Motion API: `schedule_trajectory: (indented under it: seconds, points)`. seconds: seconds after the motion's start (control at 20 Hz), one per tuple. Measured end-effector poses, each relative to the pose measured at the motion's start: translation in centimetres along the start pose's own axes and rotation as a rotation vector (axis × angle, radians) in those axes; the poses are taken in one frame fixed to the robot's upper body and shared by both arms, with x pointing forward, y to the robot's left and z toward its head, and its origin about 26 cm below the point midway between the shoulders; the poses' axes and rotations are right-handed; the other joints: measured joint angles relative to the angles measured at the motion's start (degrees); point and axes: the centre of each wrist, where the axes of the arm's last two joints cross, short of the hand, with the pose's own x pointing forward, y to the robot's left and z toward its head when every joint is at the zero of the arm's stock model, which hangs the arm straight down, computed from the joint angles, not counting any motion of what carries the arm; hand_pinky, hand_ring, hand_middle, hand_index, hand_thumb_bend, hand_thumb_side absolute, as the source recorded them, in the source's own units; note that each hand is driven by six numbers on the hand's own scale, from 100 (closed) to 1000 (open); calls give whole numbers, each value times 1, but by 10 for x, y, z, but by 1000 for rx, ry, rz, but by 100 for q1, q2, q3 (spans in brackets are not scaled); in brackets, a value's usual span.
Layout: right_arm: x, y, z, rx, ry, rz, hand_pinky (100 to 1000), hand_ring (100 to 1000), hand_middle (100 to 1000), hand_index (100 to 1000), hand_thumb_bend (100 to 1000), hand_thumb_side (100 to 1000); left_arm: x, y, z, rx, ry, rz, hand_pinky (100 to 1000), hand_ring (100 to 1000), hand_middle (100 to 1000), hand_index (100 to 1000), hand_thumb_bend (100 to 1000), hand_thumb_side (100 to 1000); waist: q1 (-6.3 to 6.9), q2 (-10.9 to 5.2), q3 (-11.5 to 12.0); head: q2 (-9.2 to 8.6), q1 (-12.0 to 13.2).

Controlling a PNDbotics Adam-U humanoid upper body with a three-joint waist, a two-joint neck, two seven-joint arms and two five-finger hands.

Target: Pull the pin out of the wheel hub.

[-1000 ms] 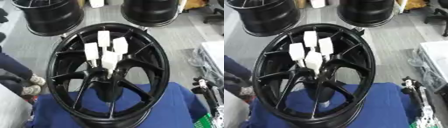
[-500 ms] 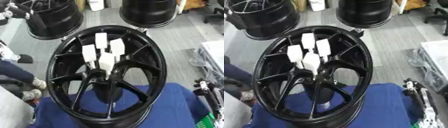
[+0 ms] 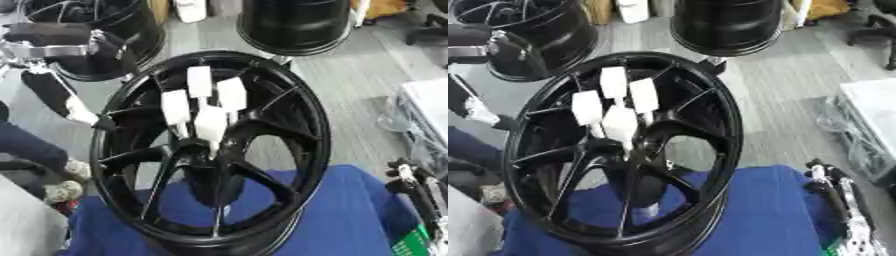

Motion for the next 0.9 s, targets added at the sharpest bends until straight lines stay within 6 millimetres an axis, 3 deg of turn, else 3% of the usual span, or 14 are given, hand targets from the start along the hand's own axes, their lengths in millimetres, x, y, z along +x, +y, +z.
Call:
schedule_trajectory:
  seconds: [0.3,0.9]
  points:
    - [0,0,0,1,0,0,592,546,583,715,100,898,4,-3,-24,-23,-36,1,741,688,729,811,605,458,-7,0,-15,-1,24]
    - [3,3,-3,16,-13,-1,591,546,583,714,100,896,3,-12,-51,-42,-42,7,721,642,709,796,532,382,-10,2,-99,-35,57]
